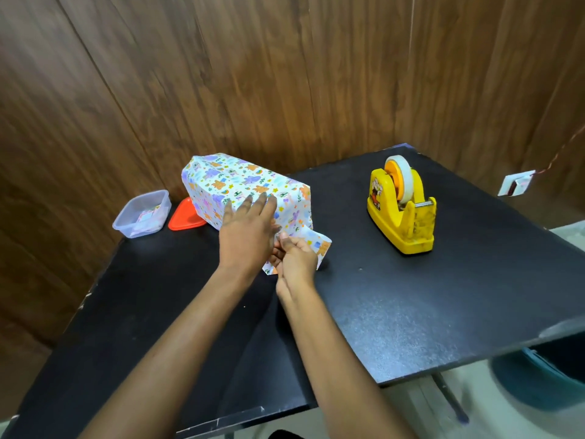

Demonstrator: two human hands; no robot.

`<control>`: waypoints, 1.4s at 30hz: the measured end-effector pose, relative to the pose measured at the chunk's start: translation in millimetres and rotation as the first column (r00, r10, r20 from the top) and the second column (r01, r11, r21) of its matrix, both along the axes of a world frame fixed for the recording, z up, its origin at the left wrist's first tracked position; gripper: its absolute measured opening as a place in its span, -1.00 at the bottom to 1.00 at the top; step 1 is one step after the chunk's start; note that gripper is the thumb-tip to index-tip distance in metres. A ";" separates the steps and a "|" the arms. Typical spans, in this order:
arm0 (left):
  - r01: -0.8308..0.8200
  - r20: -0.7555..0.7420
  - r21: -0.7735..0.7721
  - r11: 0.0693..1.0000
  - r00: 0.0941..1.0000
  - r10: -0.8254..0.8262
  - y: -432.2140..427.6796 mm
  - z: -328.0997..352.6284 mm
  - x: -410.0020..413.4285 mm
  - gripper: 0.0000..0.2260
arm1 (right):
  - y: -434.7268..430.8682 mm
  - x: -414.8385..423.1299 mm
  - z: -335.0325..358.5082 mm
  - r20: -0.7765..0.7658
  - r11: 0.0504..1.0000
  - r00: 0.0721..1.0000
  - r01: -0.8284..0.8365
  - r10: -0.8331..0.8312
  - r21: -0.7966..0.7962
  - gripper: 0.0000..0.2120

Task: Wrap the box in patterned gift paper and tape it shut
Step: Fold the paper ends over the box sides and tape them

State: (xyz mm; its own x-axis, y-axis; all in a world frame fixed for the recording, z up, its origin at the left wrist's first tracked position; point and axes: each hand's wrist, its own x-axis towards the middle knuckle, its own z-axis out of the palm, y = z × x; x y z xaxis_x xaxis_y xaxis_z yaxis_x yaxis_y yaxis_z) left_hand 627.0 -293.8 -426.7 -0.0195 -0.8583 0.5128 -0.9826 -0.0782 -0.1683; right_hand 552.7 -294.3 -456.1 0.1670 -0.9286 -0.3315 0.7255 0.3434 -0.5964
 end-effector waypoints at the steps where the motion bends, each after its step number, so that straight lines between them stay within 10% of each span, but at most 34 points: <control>1: 0.009 0.047 -0.037 0.999 0.999 -0.007 -2.3 -1.2 1.4 -0.57 | -2.7 1.3 -0.6 0.029 1.000 1.000 -0.004 0.004 0.018 -0.78; 24: 0.065 0.079 -0.150 0.987 0.995 -0.054 -9.8 10.2 -3.7 -0.57 | -8.1 5.9 -6.1 -0.134 0.968 0.971 -0.173 0.199 0.180 -0.59; 42: 0.131 0.317 -0.140 0.981 0.945 -0.080 -18.4 13.2 4.0 -0.56 | 3.6 -5.0 -9.4 0.083 0.894 0.918 -0.396 0.387 0.209 -0.64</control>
